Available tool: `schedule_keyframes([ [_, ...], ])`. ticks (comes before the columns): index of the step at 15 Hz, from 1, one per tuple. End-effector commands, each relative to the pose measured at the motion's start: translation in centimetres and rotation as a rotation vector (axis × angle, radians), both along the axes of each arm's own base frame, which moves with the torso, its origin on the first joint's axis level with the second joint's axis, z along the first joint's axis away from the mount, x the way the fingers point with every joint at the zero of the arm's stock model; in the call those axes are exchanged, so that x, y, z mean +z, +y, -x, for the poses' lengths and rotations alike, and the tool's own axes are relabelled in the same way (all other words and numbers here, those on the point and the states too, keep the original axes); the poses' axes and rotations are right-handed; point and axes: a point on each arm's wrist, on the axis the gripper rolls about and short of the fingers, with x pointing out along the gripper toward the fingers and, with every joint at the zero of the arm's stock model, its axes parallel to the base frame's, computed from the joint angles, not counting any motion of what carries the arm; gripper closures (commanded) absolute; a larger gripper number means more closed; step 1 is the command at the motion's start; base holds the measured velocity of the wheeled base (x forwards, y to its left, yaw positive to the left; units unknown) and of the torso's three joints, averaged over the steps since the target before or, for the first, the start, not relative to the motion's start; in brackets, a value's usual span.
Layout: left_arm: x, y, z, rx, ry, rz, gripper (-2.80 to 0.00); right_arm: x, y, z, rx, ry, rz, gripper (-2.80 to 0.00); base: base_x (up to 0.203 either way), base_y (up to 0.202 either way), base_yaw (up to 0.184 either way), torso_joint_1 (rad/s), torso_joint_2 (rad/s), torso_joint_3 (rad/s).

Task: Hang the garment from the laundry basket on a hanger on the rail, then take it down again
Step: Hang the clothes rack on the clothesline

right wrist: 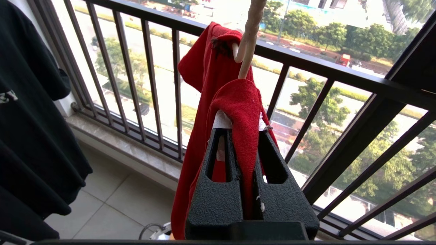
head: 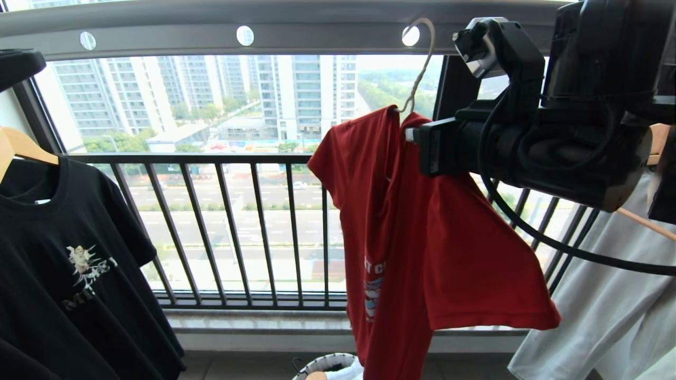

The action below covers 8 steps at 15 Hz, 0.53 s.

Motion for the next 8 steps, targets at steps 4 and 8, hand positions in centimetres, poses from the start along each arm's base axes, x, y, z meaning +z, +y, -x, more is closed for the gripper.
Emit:
schedule_keyframes([
  [4,0.12,0.12,0.31,0.000,-0.011,0.003,0.00,-1.28,1.03,-1.28,-0.005,0.024,0.039,0.00,0.000,0.000,0.000,0.000,0.00,0.000],
  [8,0.13,0.14,0.36,0.000,-0.013,0.004,0.00,-1.48,0.93,-1.22,-0.022,0.025,0.053,0.00,0.000,0.000,0.000,0.000,0.00,0.000],
])
